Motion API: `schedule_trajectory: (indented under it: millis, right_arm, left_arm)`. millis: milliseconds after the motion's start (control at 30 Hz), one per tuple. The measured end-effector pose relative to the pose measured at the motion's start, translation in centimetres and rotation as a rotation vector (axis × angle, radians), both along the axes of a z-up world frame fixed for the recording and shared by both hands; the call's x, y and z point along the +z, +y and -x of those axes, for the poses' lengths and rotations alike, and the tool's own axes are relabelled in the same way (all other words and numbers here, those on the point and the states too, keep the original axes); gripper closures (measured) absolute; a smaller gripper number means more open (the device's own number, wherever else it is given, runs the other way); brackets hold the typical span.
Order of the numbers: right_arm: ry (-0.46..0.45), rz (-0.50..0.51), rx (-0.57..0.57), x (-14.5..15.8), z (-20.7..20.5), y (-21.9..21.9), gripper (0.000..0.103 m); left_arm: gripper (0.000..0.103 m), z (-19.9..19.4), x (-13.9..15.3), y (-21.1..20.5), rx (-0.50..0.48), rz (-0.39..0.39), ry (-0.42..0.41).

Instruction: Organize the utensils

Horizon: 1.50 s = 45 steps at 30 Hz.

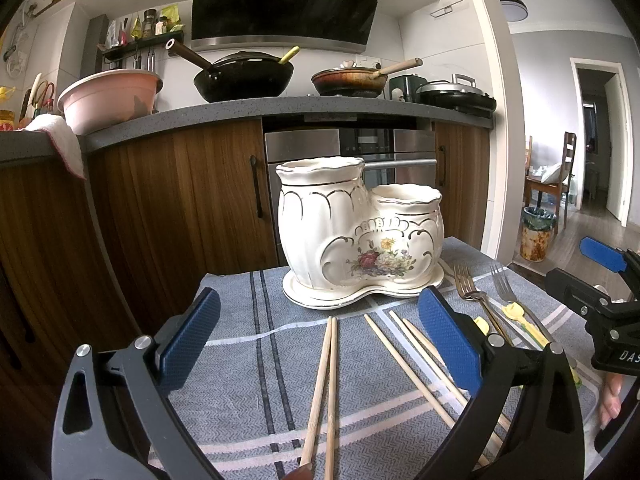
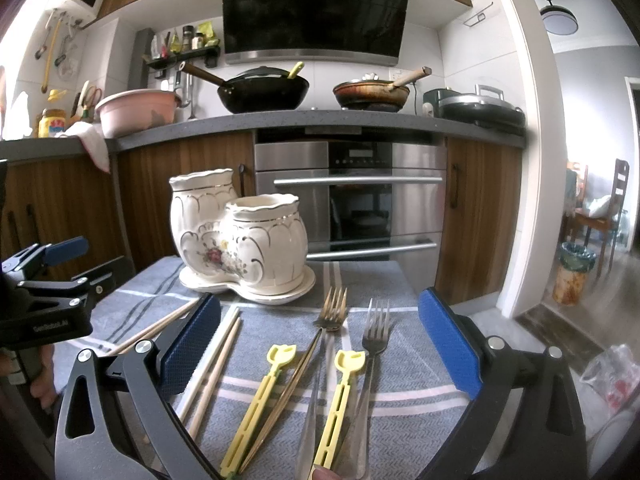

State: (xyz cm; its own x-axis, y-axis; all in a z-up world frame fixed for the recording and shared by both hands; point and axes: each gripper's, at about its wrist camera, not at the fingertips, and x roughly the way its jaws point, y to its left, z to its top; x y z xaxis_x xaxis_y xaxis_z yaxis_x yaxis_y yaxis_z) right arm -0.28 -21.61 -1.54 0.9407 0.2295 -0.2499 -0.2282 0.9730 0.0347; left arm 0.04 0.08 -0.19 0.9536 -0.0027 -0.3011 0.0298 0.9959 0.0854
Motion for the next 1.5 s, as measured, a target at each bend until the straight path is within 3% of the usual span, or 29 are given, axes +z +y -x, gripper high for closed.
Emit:
schedule_trajectory:
  millis: [1133, 1233, 1500]
  right_arm:
    - [0.007, 0.006, 0.002, -0.2, -0.1, 0.0, 0.005]
    - [0.042, 0.009, 0.005, -0.6, -0.6, 0.0, 0.005]
    - [0.238, -0.043, -0.065, -1.6, -3.5, -2.7, 0.005]
  left_arm:
    - [0.005, -0.1, -0.1, 0.0, -0.005, -0.004, 0.010]
    - [0.005, -0.9, -0.5, 0.1, -0.032, -0.025, 0.064]
    - [0.005, -4.3, -2.4, 2.1, -0.070, 0.006, 0.363]
